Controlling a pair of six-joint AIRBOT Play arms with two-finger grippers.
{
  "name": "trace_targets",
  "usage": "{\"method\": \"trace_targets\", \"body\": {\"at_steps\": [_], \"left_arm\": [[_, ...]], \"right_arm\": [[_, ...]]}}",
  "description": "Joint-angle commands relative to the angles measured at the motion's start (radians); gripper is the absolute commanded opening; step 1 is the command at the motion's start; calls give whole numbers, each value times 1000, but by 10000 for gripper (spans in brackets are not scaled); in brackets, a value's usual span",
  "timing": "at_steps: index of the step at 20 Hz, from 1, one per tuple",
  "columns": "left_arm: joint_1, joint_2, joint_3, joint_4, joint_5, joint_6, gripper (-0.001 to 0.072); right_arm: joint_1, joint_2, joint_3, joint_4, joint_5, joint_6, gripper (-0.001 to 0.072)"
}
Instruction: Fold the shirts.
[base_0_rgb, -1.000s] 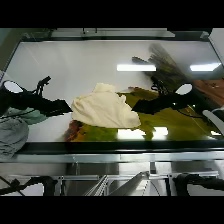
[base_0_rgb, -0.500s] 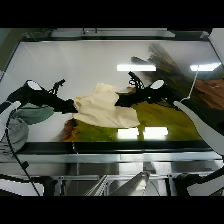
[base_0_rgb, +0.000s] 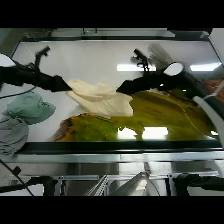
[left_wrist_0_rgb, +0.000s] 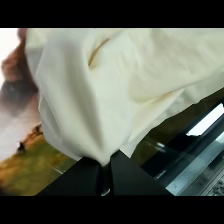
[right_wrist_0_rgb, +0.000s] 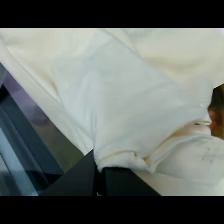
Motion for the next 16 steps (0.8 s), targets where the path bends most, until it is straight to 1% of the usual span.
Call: {"method": "trace_targets", "body": {"at_steps": [1,2,4,6,7,8,9,11,13,15,16], "left_arm": [[-25,178,134,-26,-92,-92,12],[-42,230,167,-24,-105,-121,12],[-85,343,222,-16,-84,-156,12],[-130,432,263,96,-3,-202,22],[-153,464,264,185,50,-226,23],[-172,477,252,252,82,-252,23],[-184,475,225,300,93,-272,23],[-189,414,147,314,83,-270,24],[-195,308,62,312,97,-238,23],[-198,183,-2,313,176,-202,21],[-197,118,-11,318,217,-187,33]], "right_arm": [[-10,292,3,-107,-5,38,16],[-10,393,3,-112,-6,38,16],[-10,569,3,-129,-29,59,16],[-10,684,3,-197,-88,90,16],[-10,704,3,-251,-113,123,16],[-10,695,2,-314,-117,185,16],[-10,662,-1,-363,-106,250,16],[-10,537,-16,-438,-63,393,17],[-10,381,-43,-456,-44,460,17],[-10,219,-59,-457,-63,489,18],[-12,145,-58,-458,-81,497,109]]}}
